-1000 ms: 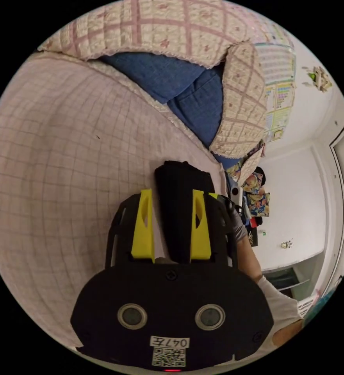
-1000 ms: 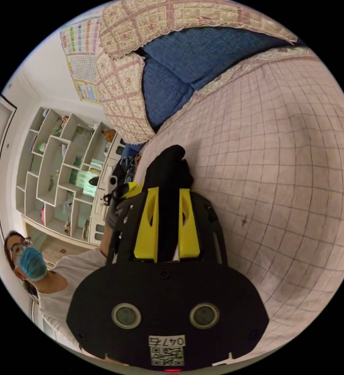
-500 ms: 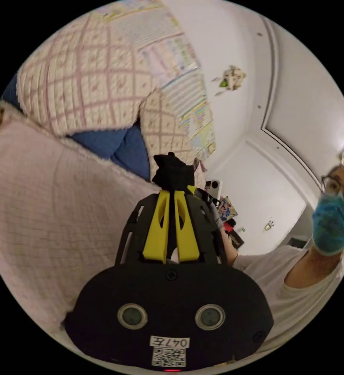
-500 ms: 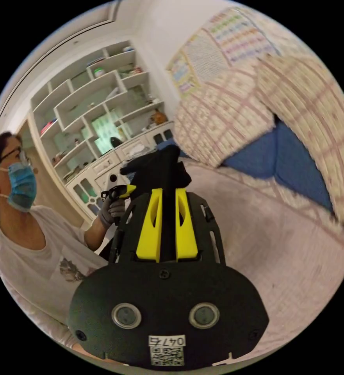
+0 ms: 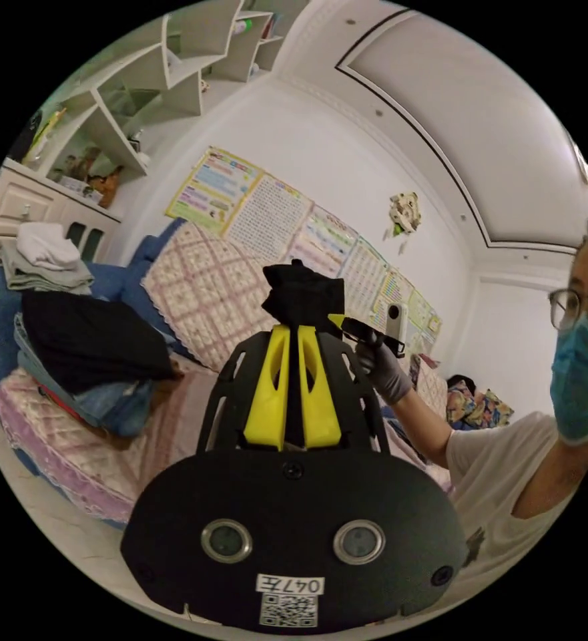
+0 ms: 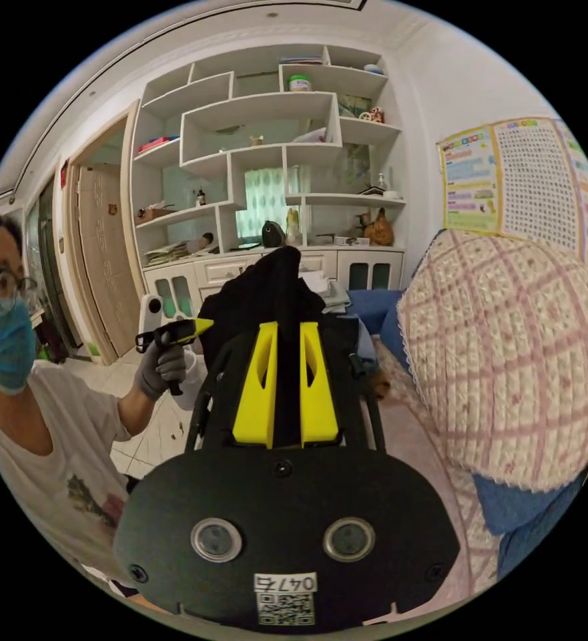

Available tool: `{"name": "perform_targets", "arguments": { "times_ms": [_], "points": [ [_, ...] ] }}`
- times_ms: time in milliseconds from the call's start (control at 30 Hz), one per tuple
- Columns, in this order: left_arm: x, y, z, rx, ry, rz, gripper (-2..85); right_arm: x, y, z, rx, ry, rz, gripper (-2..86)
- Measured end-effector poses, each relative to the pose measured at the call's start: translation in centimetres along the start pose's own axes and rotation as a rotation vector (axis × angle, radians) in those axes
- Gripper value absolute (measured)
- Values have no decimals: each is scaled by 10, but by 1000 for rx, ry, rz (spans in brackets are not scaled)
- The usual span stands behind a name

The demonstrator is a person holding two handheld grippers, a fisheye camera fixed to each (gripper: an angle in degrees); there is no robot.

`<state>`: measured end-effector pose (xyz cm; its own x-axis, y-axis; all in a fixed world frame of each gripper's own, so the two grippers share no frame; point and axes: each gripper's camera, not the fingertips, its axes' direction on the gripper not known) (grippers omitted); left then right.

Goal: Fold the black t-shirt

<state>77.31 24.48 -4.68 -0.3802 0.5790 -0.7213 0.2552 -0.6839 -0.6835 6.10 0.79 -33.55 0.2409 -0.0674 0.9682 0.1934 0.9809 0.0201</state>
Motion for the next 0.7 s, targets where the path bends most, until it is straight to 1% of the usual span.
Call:
{"name": "perform_targets", "arguments": {
  "times_ms": [67,100,133,167,200,233,267,300,367,433,533,633,700],
  "points": [
    [-27,-42,-7,30,-65,-14,-5,8,-53,56,-23,1,-2,21],
    [-52,-72,-9,58,-110,-50,-3,12,-67,73,-29,-1,0,24],
    [-66,-87,-9,73,-136,-74,0,23,-97,110,-53,16,1,39],
    [-98,-115,-6,97,-219,-120,6,35,-124,148,-80,77,20,62],
    [-136,-137,0,104,-342,-195,28,41,-134,165,-100,128,53,92],
    [-155,-144,3,98,-401,-233,38,52,-150,197,-168,218,128,153],
    [-192,-154,8,57,-493,-291,72,56,-155,216,-200,257,195,167],
    [-224,-157,6,9,-536,-363,102,56,-154,220,-177,257,227,174],
    [-245,-153,-13,18,-549,-385,131,46,-132,219,-35,166,291,154],
    [-241,-149,-39,56,-588,-329,134,34,-114,216,-44,146,242,143],
    [-216,-147,-67,96,-602,-250,132,16,-85,200,-135,247,147,134],
    [-162,-155,-77,114,-613,-144,125,6,-73,158,-90,265,178,119],
    [-104,-168,-75,135,-612,-50,121,-4,-77,127,-52,290,177,111]
  ]
}}
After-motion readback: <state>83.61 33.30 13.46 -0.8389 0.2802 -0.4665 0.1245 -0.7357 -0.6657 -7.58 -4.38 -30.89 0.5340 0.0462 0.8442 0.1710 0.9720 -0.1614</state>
